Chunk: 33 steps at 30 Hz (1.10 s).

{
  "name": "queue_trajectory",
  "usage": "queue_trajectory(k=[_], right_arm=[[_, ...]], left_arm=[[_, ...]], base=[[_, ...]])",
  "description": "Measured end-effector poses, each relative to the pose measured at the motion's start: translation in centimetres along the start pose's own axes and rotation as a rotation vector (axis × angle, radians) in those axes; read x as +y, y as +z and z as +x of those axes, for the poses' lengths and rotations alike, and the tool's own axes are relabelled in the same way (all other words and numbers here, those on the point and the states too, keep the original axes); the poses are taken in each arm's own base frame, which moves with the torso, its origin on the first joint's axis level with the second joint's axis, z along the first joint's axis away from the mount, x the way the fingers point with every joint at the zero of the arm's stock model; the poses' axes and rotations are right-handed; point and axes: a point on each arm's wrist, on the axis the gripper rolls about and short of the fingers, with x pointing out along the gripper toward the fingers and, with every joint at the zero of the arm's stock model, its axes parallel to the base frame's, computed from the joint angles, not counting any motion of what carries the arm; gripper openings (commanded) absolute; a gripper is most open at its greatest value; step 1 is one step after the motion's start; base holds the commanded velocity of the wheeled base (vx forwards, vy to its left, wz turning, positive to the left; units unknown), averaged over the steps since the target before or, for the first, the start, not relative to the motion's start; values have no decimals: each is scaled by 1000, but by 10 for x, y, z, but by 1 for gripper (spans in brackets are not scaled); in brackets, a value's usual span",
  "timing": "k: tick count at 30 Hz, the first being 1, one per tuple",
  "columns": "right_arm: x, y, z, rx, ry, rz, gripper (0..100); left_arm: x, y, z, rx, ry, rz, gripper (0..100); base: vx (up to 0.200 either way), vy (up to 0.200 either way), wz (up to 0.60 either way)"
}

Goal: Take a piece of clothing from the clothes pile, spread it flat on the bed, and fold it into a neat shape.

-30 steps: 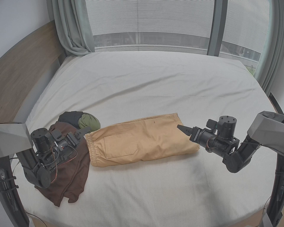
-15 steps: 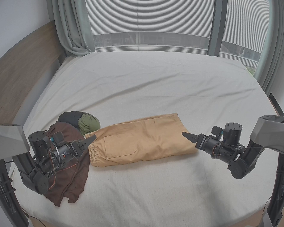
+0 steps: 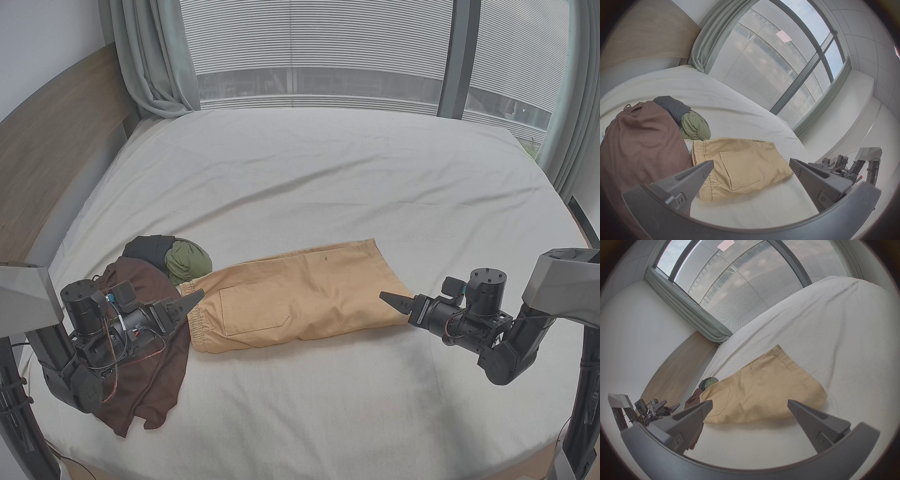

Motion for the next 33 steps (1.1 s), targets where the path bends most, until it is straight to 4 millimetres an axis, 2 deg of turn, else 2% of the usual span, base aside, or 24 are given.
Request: queue_trajectory(k=[11,19,33], right_arm=[[-5,-18,1,64,-20,12,100],[-18,-35,10,109,-46,25,100],[-40,-57,49,116,-57,33,100]], left_arm=[[3,-5,-1,22,8,-9,100],[7,-11,-2,43,22,-21,100],[8,-13,-2,51,28,-25,100]], base=[[0,0,0],[0,0,0],[0,0,0]])
